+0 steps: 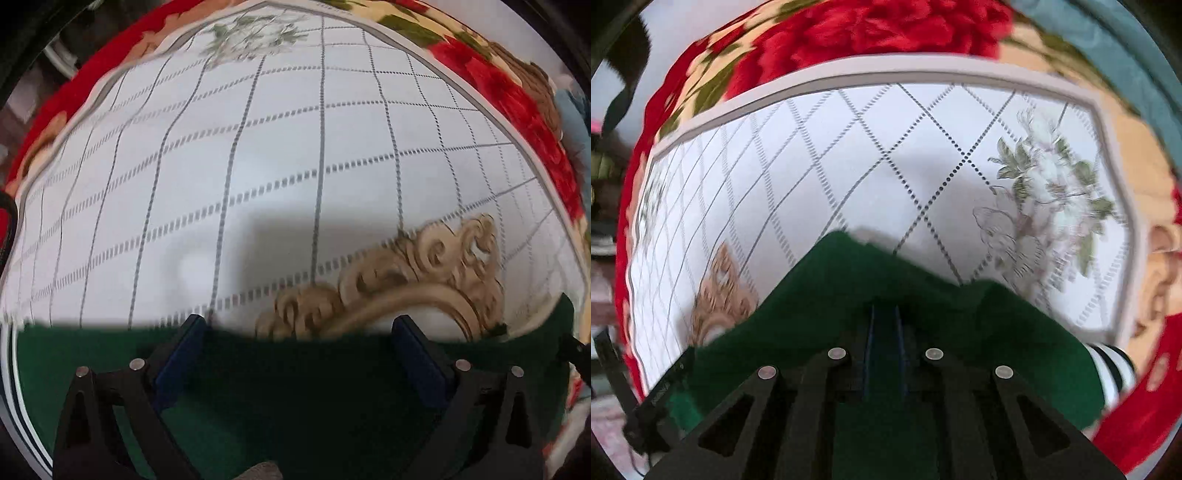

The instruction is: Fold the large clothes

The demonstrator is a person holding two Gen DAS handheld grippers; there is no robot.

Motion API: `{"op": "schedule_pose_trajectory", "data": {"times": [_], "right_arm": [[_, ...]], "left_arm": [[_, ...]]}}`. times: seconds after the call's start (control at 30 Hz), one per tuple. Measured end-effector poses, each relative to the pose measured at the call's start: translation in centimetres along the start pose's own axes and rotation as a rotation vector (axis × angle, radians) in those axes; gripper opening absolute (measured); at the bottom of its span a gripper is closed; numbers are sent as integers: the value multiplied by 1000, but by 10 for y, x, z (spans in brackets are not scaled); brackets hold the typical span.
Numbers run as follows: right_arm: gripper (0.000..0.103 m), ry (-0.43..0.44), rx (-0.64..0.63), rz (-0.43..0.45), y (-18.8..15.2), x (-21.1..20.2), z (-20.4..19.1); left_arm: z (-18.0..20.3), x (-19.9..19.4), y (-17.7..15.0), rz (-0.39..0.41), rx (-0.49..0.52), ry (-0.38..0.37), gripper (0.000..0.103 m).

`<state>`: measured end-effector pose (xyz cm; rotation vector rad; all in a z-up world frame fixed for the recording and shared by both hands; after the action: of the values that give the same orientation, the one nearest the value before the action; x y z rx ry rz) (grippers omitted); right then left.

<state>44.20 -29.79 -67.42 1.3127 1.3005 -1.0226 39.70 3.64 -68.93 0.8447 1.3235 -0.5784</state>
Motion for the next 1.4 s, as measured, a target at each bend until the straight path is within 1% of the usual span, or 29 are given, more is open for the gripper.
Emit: {"op": "schedule_pose_trajectory", "data": {"times": [0.07, 0.13, 0.17, 0.23, 0.27, 0.33, 0.4, 0.43, 0.5, 0.57, 0.6, 0.63, 0.67, 0.7, 0.73, 0.77, 0.8, 0.83, 0.9, 0.93, 0.97, 1.03, 1.1, 1.17, 1.2, 1.23, 1.27, 1.3, 1.4], "right_arm": [[6, 13, 48, -41, 8, 40, 10], [5, -25, 34, 2, 20, 46, 9], [5, -56, 0, -9, 22, 43, 6], [6, -68, -48, 6, 22, 25, 4], [6, -48, -52, 20, 20, 17, 3], [6, 18, -4, 67, 5, -13, 11], [6, 55, 24, 79, -12, -34, 17], [6, 85, 20, 74, -23, -42, 12], [6, 158, -59, 29, -42, -47, -27], [6, 237, -146, -19, -58, -37, -82], [6, 273, -215, -45, -60, -27, -118], [6, 280, -271, -64, -64, -18, -137], [6, 280, -305, -76, -71, -8, -158], [6, 280, -353, -118, -71, 16, -182], [6, 245, -378, -169, -74, 38, -193], [1, 193, -392, -205, -73, 56, -193], [0, 152, -397, -218, -68, 77, -194], [0, 165, -357, -226, -61, 83, -193], [0, 181, -299, -285, -59, 84, -192], [0, 189, -312, -295, -59, 80, -192], [0, 205, -320, -288, -60, 74, -191], [6, 240, -334, -256, -60, 60, -193], [15, 261, -327, -220, -64, 42, -187], [34, 300, -308, -193, -77, 26, -179], [41, 311, -299, -188, -84, 22, -177], [41, 320, -289, -185, -94, 19, -174], [41, 323, -280, -179, -105, 15, -167], [41, 327, -270, -170, -111, 13, -163], [41, 324, -236, -161, -134, 14, -164]], "left_arm": [[1, 9, 5, -20, 8, 13, 103], [-2, 8, 9, -23, 6, 30, 103], [-4, 2, 12, -14, 0, 30, 103], [-10, -22, 19, 31, -25, 19, 103], [-13, -35, 20, 54, -33, 15, 103], [-19, -64, 20, 102, -53, 2, 103], [-27, -89, 15, 142, -65, 3, 103], [-31, -99, 8, 157, -66, 16, 103], [-43, -108, -10, 173, -68, 51, 103], [-64, -110, -24, 163, -102, 85, 103], [-74, -108, -30, 154, -123, 103, 103], [-83, -105, -36, 140, -143, 124, 103], [-93, -102, -44, 127, -158, 139, 103], [-105, -98, -52, 110, -176, 157, 103], [-118, -96, -60, 95, -194, 172, 103], [-126, -96, -69, 88, -206, 179, 103], [-136, -97, -77, 79, -222, 188, 103], [-146, -99, -85, 68, -241, 194, 103], [-167, -108, -109, 38, -296, 183, 103], [-179, -114, -125, 20, -336, 171, 102], [-192, -119, -143, -3, -389, 151, 102], [-214, -128, -176, -45, -514, 108, 102], [-235, -125, -212, -96, -689, 21, 102], [-246, -108, -238, -135, -814, -63, 101], [-249, -99, -245, -153, -857, -93, 99], [-252, -85, -249, -154, -922, -145, 99], [-254, -78, -246, -132, -961, -184, 99], [-257, -72, -243, -110, -985, -195, 97], [-272, -68, -219, 15, -1012, -140, 84]]}}
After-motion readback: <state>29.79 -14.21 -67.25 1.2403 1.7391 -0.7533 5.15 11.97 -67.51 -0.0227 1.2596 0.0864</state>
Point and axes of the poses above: each gripper's, at about its wrist camera, not at the fingertips, and x roughly the way its jaws point, z to its right, y to its top, the point moved 9 cm from there along x, roughly the way its jaws point, and after that the axes turned 12 degrees about -x, right-handed, at the moved point
